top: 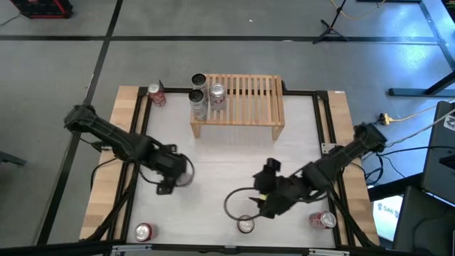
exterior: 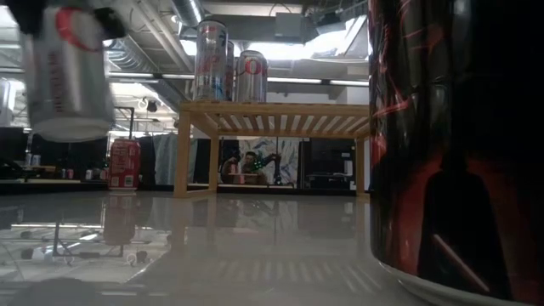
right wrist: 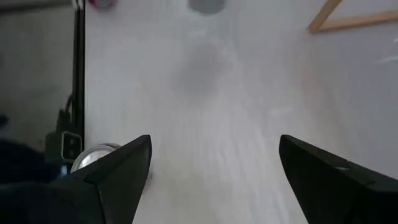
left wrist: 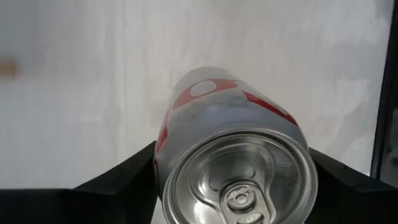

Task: Place canned beverage on shelf
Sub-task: Put the silver soda can on the shelf

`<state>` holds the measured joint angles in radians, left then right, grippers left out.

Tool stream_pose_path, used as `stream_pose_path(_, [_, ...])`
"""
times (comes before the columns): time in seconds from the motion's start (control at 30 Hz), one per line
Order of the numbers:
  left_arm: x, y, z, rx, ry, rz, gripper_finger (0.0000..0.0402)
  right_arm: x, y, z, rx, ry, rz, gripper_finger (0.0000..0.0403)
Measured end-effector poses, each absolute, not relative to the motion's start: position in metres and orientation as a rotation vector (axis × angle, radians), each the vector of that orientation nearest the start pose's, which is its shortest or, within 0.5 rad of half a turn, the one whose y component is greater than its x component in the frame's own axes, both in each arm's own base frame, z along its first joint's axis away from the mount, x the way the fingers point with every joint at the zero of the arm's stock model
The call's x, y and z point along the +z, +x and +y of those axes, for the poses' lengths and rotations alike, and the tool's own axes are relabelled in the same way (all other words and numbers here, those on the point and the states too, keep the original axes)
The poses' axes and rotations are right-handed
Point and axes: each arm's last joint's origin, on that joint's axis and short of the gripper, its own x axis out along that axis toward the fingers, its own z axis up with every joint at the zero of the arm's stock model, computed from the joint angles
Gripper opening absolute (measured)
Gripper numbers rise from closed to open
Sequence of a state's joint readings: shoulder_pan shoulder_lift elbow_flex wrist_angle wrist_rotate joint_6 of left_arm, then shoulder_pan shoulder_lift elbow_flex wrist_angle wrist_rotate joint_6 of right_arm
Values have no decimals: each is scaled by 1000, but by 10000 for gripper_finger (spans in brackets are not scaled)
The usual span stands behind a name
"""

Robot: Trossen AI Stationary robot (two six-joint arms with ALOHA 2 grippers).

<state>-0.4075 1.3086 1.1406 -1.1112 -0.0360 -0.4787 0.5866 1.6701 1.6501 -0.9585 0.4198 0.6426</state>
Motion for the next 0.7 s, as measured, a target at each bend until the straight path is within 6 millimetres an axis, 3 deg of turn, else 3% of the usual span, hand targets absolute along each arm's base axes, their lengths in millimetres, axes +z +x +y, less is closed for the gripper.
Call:
stream_pose_path(0.23, [282,287,-109,-186,19,1338,276,311,254,187,-178,234,828,342])
stream_pose_path(0.43, [267,346,-120,-298,181,1341,278,289,242,195,-169,300,829,342])
stream_pose_path(0.57, [252,374,-130,-367,348,1392,278,282,240,199,-166,341,819,342])
stream_pose_path(0.7, [234,390,-138,-419,449,1484,279,281,240,199,-163,350,814,342])
